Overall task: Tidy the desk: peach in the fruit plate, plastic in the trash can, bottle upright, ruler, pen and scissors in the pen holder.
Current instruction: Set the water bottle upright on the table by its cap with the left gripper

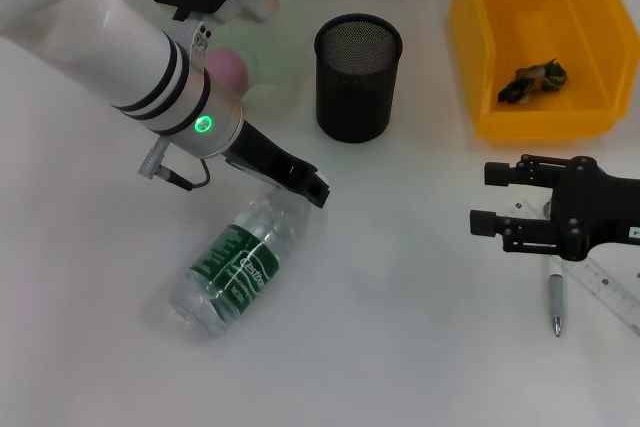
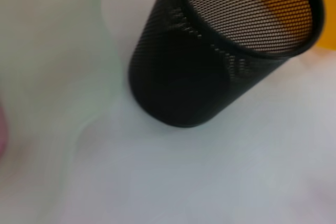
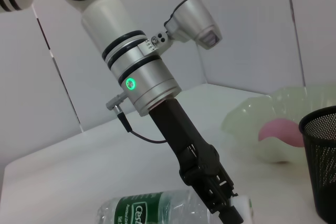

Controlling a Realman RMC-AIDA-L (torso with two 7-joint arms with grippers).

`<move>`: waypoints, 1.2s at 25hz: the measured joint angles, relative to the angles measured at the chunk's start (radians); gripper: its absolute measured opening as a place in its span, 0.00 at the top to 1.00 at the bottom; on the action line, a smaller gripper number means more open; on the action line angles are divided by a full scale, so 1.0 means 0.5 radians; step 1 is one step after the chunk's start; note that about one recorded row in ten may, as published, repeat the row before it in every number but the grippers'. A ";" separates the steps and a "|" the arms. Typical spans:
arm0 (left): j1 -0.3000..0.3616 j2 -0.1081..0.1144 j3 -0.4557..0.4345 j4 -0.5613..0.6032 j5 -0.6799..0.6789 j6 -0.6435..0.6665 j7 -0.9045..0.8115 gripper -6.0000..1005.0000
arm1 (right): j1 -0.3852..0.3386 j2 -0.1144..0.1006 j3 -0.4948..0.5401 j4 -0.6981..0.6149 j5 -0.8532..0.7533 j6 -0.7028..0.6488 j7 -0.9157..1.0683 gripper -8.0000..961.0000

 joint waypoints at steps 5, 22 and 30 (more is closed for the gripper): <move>0.066 0.003 -0.001 0.086 -0.090 0.040 0.139 0.56 | -0.001 0.000 0.009 0.022 0.010 0.002 0.000 0.29; 0.720 0.039 -1.275 -0.037 -1.182 0.747 2.073 0.56 | 0.050 0.009 0.025 0.260 0.074 0.028 0.001 0.31; 0.806 0.028 -1.459 -0.463 -1.563 0.804 3.000 0.56 | 0.081 0.009 0.024 0.363 0.171 0.034 0.002 0.32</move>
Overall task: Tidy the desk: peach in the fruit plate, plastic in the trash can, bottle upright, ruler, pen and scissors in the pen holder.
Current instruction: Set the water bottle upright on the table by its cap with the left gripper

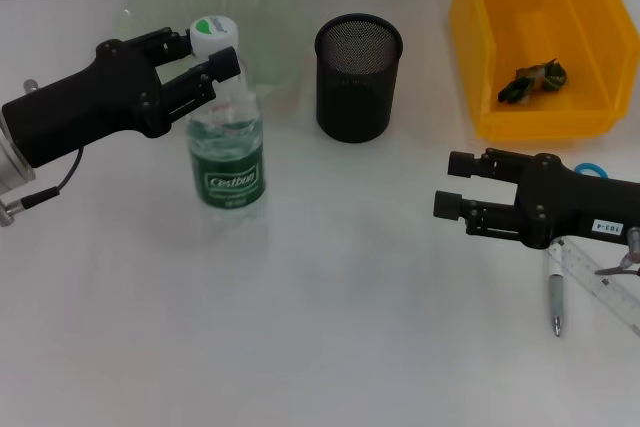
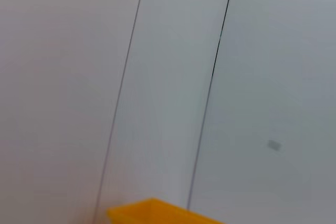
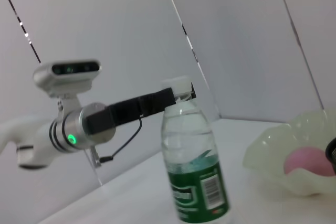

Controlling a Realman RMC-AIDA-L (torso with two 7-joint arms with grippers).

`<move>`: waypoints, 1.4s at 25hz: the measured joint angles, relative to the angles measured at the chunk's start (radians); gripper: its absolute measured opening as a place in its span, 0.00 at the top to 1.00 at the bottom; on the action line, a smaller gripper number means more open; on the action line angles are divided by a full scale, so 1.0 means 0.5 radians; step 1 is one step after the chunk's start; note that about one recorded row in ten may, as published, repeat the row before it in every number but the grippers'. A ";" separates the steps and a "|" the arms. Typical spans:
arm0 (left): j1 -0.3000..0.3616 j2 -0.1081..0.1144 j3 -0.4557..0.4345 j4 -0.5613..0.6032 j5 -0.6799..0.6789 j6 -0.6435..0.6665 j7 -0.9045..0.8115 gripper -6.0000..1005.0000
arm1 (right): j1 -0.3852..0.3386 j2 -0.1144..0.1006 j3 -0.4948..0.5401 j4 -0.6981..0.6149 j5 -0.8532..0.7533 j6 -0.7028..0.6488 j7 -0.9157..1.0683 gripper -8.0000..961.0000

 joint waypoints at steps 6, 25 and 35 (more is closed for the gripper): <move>0.006 -0.008 0.001 -0.289 -0.236 -0.014 0.649 0.56 | 0.029 0.003 0.000 0.085 0.022 0.059 -0.006 0.32; -0.011 -0.027 -0.011 -0.862 -0.714 -0.178 1.483 0.54 | 0.075 0.003 0.000 0.235 0.068 0.110 -0.096 0.34; 0.007 -0.025 -0.013 -0.871 -0.733 -0.198 1.473 0.47 | 0.083 0.003 0.001 0.235 0.069 0.125 -0.104 0.35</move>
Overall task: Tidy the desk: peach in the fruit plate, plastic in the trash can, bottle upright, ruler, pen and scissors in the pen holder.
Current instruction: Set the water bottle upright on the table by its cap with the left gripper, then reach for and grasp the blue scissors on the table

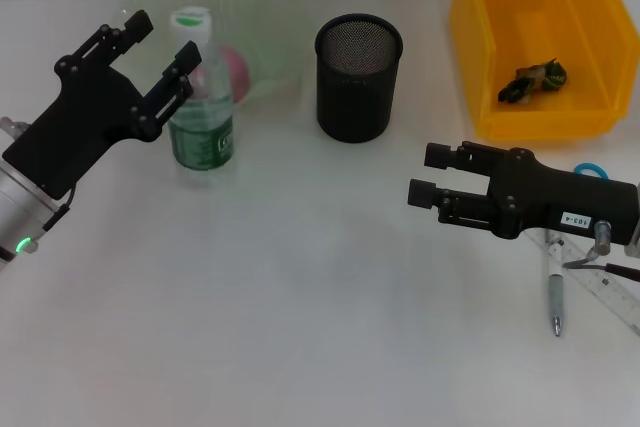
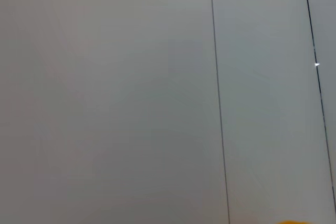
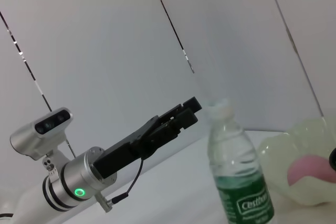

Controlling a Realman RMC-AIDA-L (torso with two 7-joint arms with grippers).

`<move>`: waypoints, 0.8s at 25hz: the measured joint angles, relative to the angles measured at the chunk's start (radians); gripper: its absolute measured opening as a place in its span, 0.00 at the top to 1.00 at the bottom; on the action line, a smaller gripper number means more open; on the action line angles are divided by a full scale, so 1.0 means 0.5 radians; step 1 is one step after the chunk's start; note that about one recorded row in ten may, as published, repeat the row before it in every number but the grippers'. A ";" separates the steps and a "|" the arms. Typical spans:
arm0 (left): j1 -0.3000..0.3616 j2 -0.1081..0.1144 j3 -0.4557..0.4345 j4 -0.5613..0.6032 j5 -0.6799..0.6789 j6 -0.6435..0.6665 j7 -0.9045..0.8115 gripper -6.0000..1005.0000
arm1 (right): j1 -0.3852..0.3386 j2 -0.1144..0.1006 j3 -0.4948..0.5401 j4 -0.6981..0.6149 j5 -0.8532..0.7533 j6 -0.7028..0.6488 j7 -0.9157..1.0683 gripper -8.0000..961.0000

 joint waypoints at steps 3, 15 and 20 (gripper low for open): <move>0.016 0.000 -0.003 0.000 -0.017 0.031 -0.001 0.43 | 0.001 0.000 0.000 0.000 0.000 0.000 -0.001 0.35; 0.227 0.067 0.121 0.246 -0.037 0.326 -0.483 0.22 | -0.054 -0.039 0.018 -0.280 -0.007 -0.161 0.295 0.36; 0.260 0.178 0.292 0.588 0.448 0.382 -0.890 0.22 | -0.155 -0.083 -0.040 -1.008 -0.110 -0.381 0.922 0.36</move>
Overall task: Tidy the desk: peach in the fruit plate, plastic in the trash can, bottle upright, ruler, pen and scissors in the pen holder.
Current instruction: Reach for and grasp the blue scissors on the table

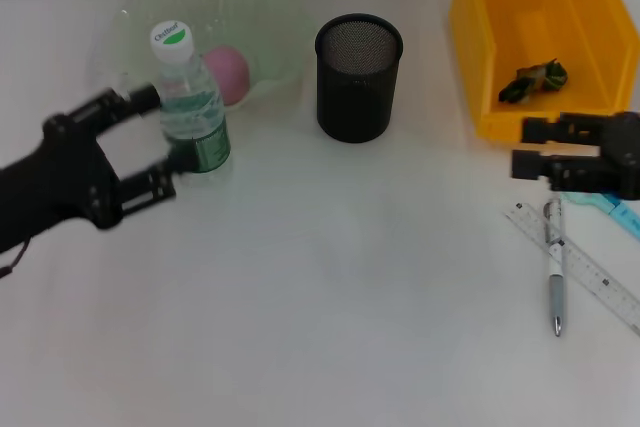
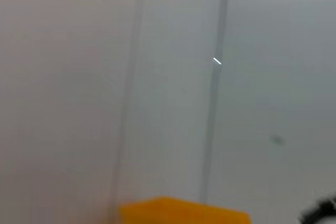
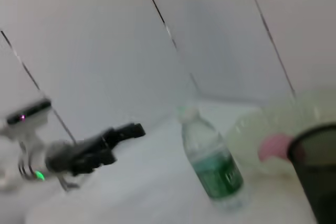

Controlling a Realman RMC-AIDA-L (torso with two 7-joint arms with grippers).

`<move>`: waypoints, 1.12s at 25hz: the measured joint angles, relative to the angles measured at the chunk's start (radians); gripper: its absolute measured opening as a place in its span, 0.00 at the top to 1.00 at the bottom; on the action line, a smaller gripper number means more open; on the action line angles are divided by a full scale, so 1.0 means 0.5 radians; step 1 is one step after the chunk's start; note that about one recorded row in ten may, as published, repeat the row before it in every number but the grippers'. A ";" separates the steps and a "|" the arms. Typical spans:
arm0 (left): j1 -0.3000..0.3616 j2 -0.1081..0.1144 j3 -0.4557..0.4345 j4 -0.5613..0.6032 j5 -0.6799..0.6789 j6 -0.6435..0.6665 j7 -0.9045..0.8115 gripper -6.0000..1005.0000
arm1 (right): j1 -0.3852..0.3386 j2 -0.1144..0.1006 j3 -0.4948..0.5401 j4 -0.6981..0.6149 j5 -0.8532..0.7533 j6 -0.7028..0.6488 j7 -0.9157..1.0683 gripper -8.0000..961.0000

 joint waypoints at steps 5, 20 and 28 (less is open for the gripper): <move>-0.028 0.036 0.006 0.121 0.345 0.074 -0.196 0.22 | -0.001 0.030 -0.078 -0.884 -0.450 -0.132 0.613 0.37; -0.210 -0.052 0.009 0.188 0.815 -0.091 -0.421 0.22 | 0.013 0.086 -0.984 -1.603 -1.293 -0.062 1.553 0.38; -0.232 -0.061 -0.001 0.198 0.857 -0.103 -0.442 0.22 | 0.105 0.083 -1.022 -1.434 -1.485 0.025 1.687 0.39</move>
